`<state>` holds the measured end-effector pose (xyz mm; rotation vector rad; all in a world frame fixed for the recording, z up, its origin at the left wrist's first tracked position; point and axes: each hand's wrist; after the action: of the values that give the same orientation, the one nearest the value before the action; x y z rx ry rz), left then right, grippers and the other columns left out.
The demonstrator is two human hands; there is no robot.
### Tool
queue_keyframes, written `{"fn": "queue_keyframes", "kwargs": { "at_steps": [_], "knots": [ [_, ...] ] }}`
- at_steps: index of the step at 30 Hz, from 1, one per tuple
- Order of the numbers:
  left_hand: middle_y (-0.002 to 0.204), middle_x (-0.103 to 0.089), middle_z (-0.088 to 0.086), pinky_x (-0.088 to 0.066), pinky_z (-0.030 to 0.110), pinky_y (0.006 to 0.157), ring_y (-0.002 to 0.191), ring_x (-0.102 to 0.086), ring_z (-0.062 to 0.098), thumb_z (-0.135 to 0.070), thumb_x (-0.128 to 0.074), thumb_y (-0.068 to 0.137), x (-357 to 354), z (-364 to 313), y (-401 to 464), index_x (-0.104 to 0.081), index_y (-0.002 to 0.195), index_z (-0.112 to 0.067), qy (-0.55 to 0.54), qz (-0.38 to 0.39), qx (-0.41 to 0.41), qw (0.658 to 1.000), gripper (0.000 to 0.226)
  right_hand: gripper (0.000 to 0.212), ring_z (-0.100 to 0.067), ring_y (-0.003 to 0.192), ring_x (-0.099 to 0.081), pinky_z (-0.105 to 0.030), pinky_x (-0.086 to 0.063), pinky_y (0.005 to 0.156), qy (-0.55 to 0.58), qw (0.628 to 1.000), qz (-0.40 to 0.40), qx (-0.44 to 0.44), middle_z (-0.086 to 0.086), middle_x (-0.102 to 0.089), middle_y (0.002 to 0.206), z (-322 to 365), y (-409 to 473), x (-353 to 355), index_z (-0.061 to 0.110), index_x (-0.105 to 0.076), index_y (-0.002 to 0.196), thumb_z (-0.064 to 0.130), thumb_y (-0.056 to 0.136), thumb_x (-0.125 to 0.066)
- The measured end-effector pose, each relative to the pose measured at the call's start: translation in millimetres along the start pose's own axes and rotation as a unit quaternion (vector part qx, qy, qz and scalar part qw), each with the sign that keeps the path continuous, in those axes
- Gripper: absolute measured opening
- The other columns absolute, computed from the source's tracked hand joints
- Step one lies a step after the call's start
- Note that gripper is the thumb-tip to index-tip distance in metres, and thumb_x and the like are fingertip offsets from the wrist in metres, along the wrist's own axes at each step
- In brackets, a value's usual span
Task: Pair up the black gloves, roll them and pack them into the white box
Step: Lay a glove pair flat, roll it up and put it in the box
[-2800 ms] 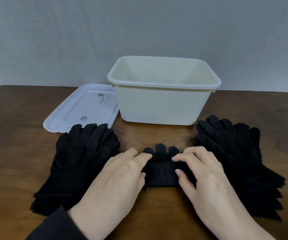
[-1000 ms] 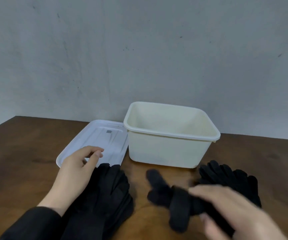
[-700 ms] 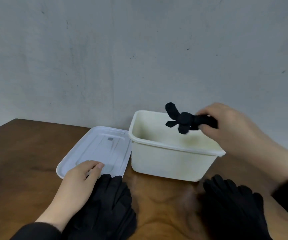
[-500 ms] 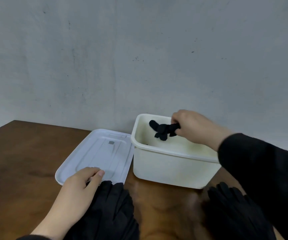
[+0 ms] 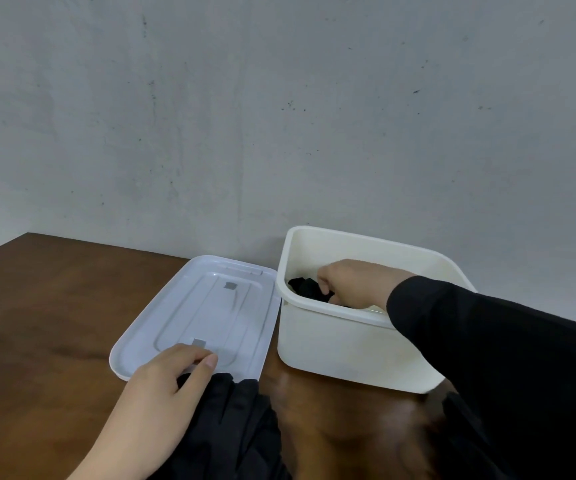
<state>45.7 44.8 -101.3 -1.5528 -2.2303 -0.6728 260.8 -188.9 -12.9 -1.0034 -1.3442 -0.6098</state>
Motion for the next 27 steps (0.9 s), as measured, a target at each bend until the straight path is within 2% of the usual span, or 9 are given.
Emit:
{"fn": "queue_keyframes", "kwargs": {
  "at_steps": [3,6,11,15,17,20,22,24,27],
  "knots": [
    [0.090,-0.067,-0.022,-0.042,0.018,0.073,0.089,-0.059,-0.008,-0.035,-0.056,0.097,0.1,-0.7,-0.8,-0.071,0.086,-0.032,0.005,0.003,0.000,1.000,0.019,0.019,-0.020,0.092,-0.056,-0.028,-0.044,0.077,0.025,0.999,0.022,-0.008,-0.001,-0.065,0.107,-1.6,-2.9,5.4,0.015,-0.064,0.112,0.019,0.093,-0.062],
    [0.093,-0.066,-0.025,-0.042,0.017,0.074,0.090,-0.058,-0.009,-0.036,-0.056,0.097,1.0,-1.9,-1.2,-0.071,0.088,-0.032,0.012,0.000,-0.004,1.000,0.018,0.025,-0.018,0.104,-0.057,-0.030,-0.046,0.088,0.022,1.000,-0.021,-0.001,0.005,-0.064,0.119,-2.5,-19.4,21.8,0.025,-0.065,0.119,0.028,0.097,-0.054],
    [0.096,-0.066,-0.029,-0.042,0.017,0.077,0.094,-0.058,-0.010,-0.034,-0.058,0.097,3.4,-9.1,-4.9,-0.070,0.088,-0.033,0.010,-0.006,-0.021,1.000,0.015,0.021,-0.020,0.080,-0.060,-0.033,-0.047,0.070,0.079,0.976,-0.204,0.015,0.006,-0.068,0.089,6.0,-82.4,51.2,0.021,-0.068,0.092,0.032,0.098,-0.051],
    [0.098,-0.066,-0.025,-0.039,0.011,0.077,0.101,-0.053,-0.014,-0.035,-0.056,0.097,8.9,-19.3,-10.4,-0.068,0.093,-0.034,0.039,-0.009,-0.056,0.998,0.013,0.021,-0.011,0.068,-0.060,-0.028,-0.047,0.064,0.158,0.905,-0.392,0.048,0.007,-0.066,0.072,8.7,-170.8,45.5,0.024,-0.068,0.086,0.034,0.098,-0.055],
    [0.098,-0.066,-0.022,-0.038,0.011,0.077,0.103,-0.051,-0.015,-0.034,-0.057,0.096,12.7,-26.2,-15.1,-0.067,0.090,-0.032,0.057,-0.011,-0.088,0.994,0.012,0.021,-0.012,0.063,-0.058,-0.023,-0.044,0.059,0.166,0.890,-0.422,0.050,0.007,-0.062,0.067,5.1,-219.0,24.2,0.023,-0.068,0.083,0.031,0.098,-0.056],
    [0.087,-0.064,-0.016,-0.042,0.019,0.074,0.092,-0.057,-0.001,-0.037,-0.061,0.092,21.0,-37.9,-23.7,-0.066,0.078,-0.032,0.083,-0.004,-0.137,0.987,0.016,0.021,-0.011,0.065,-0.059,-0.021,-0.045,0.056,0.174,0.908,-0.382,-0.007,0.012,-0.063,0.074,-12.0,-279.5,-27.6,0.028,-0.067,0.081,0.036,0.095,-0.054],
    [0.080,-0.063,-0.015,-0.043,0.024,0.066,0.077,-0.057,0.004,-0.040,-0.065,0.088,27.0,-44.1,-29.9,-0.066,0.071,-0.029,0.097,0.031,-0.138,0.985,0.021,0.018,-0.003,0.077,-0.063,-0.022,-0.052,0.062,0.159,0.929,-0.331,-0.048,0.023,-0.064,0.091,-28.1,-310.2,-63.0,0.040,-0.065,0.087,0.044,0.092,-0.049],
    [0.071,-0.063,-0.013,-0.043,0.024,0.060,0.064,-0.055,0.003,-0.045,-0.069,0.085,29.5,-48.9,-36.6,-0.065,0.070,-0.026,0.119,0.092,-0.112,0.982,0.025,0.015,0.007,0.092,-0.061,-0.021,-0.053,0.071,0.145,0.958,-0.244,-0.047,0.032,-0.058,0.105,-44.3,-332.1,-92.7,0.051,-0.061,0.092,0.052,0.091,-0.046],
    [0.065,-0.060,-0.013,-0.040,0.019,0.058,0.057,-0.050,0.001,-0.051,-0.069,0.082,23.5,-51.9,-48.3,-0.061,0.067,-0.022,0.180,0.163,-0.104,0.964,0.033,0.030,0.027,0.117,-0.038,-0.003,-0.042,0.087,0.138,0.981,-0.135,-0.035,0.050,-0.038,0.128,-59.0,-355.8,-119.6,0.068,-0.050,0.111,0.071,0.083,-0.039]
  ]
}}
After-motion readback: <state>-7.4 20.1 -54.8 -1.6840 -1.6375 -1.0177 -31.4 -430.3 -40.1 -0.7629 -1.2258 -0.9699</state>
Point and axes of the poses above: each hand's wrist, its own y-axis towards the middle knuckle, its own x-axis out of the back of the hand, z = x × y
